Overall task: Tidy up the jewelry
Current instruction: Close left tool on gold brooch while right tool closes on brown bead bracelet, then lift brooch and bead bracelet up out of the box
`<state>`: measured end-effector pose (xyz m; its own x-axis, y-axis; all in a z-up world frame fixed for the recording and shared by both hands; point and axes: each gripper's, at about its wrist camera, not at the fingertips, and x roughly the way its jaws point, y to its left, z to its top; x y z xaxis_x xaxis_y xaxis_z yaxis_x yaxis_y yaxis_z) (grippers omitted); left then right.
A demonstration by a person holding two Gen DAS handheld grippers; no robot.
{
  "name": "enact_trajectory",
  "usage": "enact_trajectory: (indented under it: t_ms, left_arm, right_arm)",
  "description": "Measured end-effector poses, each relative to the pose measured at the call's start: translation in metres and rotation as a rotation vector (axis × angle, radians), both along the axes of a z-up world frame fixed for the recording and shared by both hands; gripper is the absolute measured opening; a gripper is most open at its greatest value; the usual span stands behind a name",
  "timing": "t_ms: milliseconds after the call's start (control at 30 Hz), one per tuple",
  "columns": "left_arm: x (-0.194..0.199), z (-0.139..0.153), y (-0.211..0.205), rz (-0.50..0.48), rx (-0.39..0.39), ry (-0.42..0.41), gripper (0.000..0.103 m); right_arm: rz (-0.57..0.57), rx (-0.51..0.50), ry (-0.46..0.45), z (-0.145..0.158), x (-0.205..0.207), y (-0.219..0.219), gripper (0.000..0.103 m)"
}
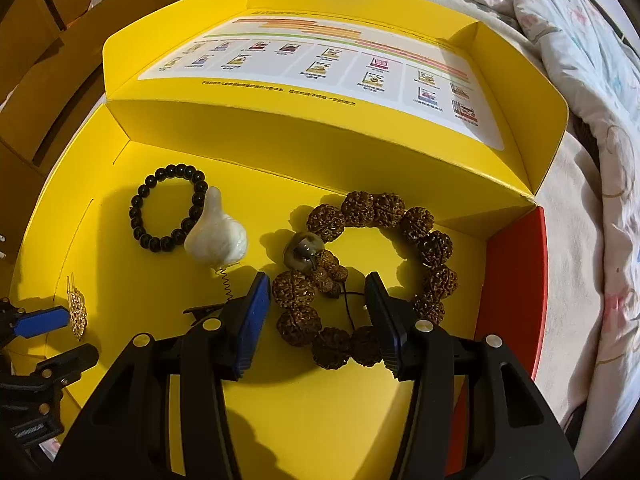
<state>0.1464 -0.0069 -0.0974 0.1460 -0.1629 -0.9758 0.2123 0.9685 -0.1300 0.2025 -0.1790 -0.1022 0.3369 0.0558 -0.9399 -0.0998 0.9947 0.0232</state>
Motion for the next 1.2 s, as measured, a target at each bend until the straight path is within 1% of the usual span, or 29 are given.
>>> enact_trajectory:
  t_ms: [67,167,233,267,300,333,367,467,500,533,600,800,867,900,1033,1200]
  left_arm:
    - [0.001,0.000,0.000,0.001,0.001,-0.001,0.047]
    - [0.003,-0.002,0.001,0.016,0.001,-0.008,0.041]
    - [0.003,-0.003,0.000,0.017,0.006,-0.021,0.038]
    - [0.004,-0.004,0.000,0.022,0.009,-0.027,0.034]
    - [0.004,-0.005,0.001,0.028,0.008,-0.033,0.031]
    - [0.006,-0.005,0.002,0.032,0.006,-0.035,0.030]
    - [0.006,-0.005,0.003,0.037,-0.002,-0.037,0.030]
    - [0.007,-0.005,0.001,0.036,-0.007,-0.044,0.030]
    - [0.007,-0.005,0.001,0.037,-0.015,-0.046,0.023]
    - [0.006,-0.004,0.004,0.035,-0.020,-0.045,0.022]
    - [0.006,-0.001,0.005,0.030,-0.028,-0.048,0.022]
    - [0.004,0.006,-0.002,0.025,-0.052,-0.045,0.022]
    - [0.002,0.010,-0.001,0.021,-0.055,-0.056,0.020]
    - [0.001,0.012,-0.002,0.019,-0.055,-0.062,0.020]
    - [-0.002,0.019,-0.003,0.014,-0.056,-0.085,0.020]
    - [-0.001,0.023,-0.005,0.020,-0.071,-0.087,0.020]
  right_arm:
    - [-0.001,0.004,0.000,0.000,0.000,-0.001,0.052]
    - [-0.009,0.019,-0.001,0.000,0.000,-0.004,0.050]
    - [-0.011,0.021,-0.002,0.000,0.001,-0.005,0.047]
    - [-0.010,0.023,-0.002,0.000,0.000,-0.005,0.043]
    - [-0.005,0.029,0.000,0.001,0.000,-0.004,0.037]
    - [-0.001,0.035,0.001,0.001,-0.001,-0.004,0.034]
    - [0.001,0.038,0.003,0.002,-0.002,-0.003,0.028]
    - [-0.009,0.053,0.014,0.002,-0.003,-0.003,0.028]
    - [-0.016,0.065,0.017,0.002,-0.002,-0.005,0.027]
    - [-0.025,0.080,0.020,0.003,-0.002,-0.006,0.027]
    - [-0.030,0.103,0.022,0.004,-0.002,-0.009,0.026]
    - [-0.050,0.158,0.032,0.009,-0.002,-0.017,0.025]
    - [-0.052,0.168,0.024,0.012,-0.003,-0.019,0.025]
    - [-0.055,0.182,0.021,0.015,-0.004,-0.021,0.022]
    - [-0.066,0.212,0.007,0.023,-0.007,-0.027,0.021]
    - [-0.083,0.247,0.002,0.026,-0.007,-0.035,0.021]
